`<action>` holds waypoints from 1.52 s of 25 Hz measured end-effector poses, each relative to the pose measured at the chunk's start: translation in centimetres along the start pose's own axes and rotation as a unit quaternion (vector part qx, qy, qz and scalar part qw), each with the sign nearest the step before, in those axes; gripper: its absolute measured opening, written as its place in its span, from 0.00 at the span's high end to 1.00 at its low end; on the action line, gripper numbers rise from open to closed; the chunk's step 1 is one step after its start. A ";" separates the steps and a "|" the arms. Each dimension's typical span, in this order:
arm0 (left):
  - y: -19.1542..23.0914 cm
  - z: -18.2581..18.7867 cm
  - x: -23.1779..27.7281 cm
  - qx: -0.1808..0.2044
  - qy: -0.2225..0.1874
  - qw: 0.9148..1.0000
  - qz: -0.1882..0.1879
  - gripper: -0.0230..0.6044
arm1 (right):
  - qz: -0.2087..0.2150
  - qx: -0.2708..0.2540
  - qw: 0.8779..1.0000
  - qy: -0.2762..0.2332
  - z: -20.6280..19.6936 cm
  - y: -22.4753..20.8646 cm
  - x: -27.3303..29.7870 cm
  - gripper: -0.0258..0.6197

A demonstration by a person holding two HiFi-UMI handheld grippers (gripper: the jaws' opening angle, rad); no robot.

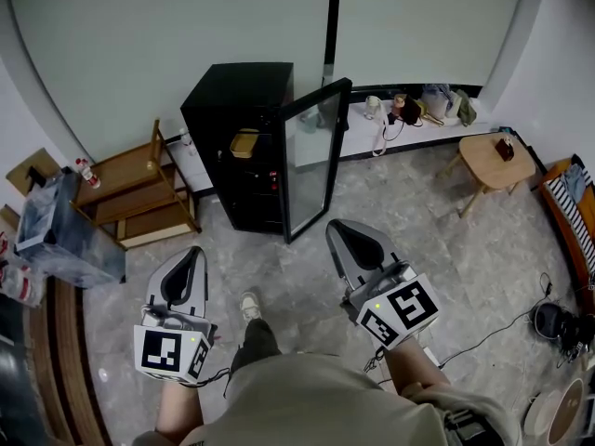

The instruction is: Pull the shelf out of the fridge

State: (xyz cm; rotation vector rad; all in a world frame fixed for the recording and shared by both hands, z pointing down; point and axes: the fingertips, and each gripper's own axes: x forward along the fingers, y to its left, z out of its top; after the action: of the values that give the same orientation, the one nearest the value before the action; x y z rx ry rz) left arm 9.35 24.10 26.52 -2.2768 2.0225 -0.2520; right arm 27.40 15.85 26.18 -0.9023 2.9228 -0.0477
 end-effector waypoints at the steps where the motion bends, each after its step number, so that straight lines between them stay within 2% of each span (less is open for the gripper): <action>1: 0.2 -0.2 0.3 0.001 0.000 1.000 0.000 0.95 | 0.000 -0.001 1.000 0.000 -0.2 -0.1 0.3 0.97; 10: 3.7 -2.6 3.5 -0.001 0.007 1.000 0.006 0.95 | 0.012 0.013 1.000 0.015 -2.9 -0.7 5.6 0.97; 16: 7.2 -4.2 6.6 -0.013 0.017 1.000 0.003 0.95 | 0.004 0.019 0.999 0.028 -4.3 -1.9 10.3 0.97; 32: 21.4 -6.4 17.4 -0.034 0.014 0.999 -0.032 0.95 | -0.035 0.023 0.997 0.061 -6.4 -3.8 26.7 0.97; 38: 26.9 -7.5 21.4 -0.044 0.015 0.998 -0.052 0.95 | -0.044 0.034 0.997 0.057 -6.4 -3.8 33.6 0.97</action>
State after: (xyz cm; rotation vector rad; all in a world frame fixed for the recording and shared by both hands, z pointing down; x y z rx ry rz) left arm -15.93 -0.03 30.60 -2.4492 1.9691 -0.2091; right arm 1.35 -6.22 30.48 -1.0491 2.9620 -0.2108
